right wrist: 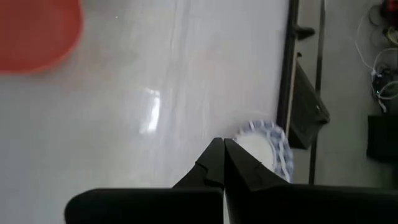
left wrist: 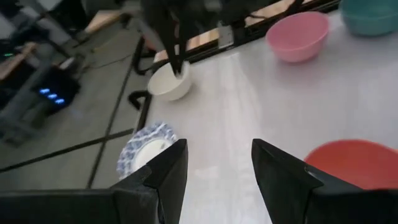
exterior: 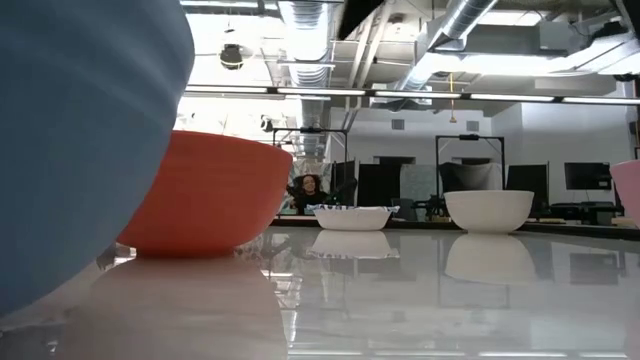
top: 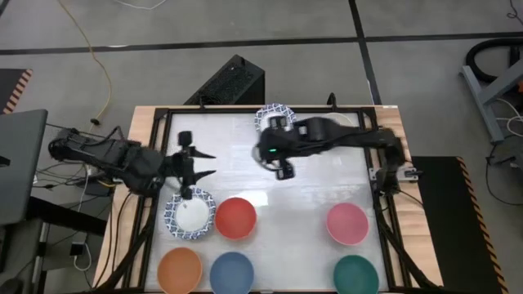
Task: Nest bowls inside each other
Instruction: Stack the blue patterned bowl into the blue patterned bowl
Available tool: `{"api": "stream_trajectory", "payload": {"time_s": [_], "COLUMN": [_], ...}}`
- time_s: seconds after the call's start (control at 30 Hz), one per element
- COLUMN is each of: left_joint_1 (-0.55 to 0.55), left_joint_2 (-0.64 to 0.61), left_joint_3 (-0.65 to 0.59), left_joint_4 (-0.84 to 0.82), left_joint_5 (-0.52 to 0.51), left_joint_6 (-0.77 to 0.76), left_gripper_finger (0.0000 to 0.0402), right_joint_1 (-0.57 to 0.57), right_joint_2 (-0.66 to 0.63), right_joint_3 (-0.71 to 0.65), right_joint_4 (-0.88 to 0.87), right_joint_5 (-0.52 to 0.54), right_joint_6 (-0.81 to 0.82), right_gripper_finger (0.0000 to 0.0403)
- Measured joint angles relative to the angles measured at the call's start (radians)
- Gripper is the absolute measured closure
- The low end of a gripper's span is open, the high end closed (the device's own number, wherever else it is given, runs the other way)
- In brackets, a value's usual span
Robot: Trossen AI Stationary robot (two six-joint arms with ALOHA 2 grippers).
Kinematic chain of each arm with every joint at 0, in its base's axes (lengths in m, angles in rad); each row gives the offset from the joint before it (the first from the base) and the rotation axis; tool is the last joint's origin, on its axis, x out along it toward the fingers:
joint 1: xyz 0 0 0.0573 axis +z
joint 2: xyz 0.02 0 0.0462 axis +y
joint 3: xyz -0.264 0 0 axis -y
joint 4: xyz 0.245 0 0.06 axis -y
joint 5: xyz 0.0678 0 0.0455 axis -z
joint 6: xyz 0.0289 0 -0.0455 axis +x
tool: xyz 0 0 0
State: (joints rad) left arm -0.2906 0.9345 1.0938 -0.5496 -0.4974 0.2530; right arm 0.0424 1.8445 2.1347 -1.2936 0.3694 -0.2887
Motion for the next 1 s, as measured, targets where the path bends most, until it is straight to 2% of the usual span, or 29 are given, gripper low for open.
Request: {"api": "stream_trajectory", "payload": {"time_s": [0.1, 0.23, 0.37, 0.5, 0.63, 0.8, 1.0], "left_joint_1": [0.134, 0.284, 0.407, 0.494, 0.564, 0.635, 0.679], "left_joint_2": [0.001, 0.001, 0.002, 0.001, 0.003, 0.025, 0.034], "left_joint_3": [-0.045, -0.103, -0.140, -0.140, -0.140, -0.156, -0.212], "left_joint_4": [0.070, 0.117, 0.141, 0.146, 0.141, 0.151, 0.171], "left_joint_5": [0.154, 0.307, 0.406, 0.514, 0.588, 0.694, 0.711], "left_joint_6": [0.031, 0.042, 0.048, 0.034, 0.042, 0.052, 0.057], "left_gripper_finger": [0.0233, 0.0233, 0.0233, 0.0233, 0.0233, 0.0233, 0.0233], "right_joint_1": [-0.007, -0.028, -0.063, -0.122, -0.177, -0.224, -0.289], "right_joint_2": [-0.120, -0.288, -0.434, -0.502, -0.490, -0.390, -0.243], "right_joint_3": [-0.115, -0.343, -0.608, -0.826, -0.941, -0.994, -0.993], "right_joint_4": [-0.006, 0.060, 0.261, 0.491, 0.660, 0.846, 0.995], "right_joint_5": [0.001, 0.008, 0.009, -0.022, -0.052, -0.061, -0.065], "right_joint_6": [0.046, 0.118, 0.134, 0.084, 0.006, -0.109, -0.189], "right_gripper_finger": [0.0389, 0.0389, 0.0379, 0.0353, 0.0316, 0.0251, 0.0176]}}
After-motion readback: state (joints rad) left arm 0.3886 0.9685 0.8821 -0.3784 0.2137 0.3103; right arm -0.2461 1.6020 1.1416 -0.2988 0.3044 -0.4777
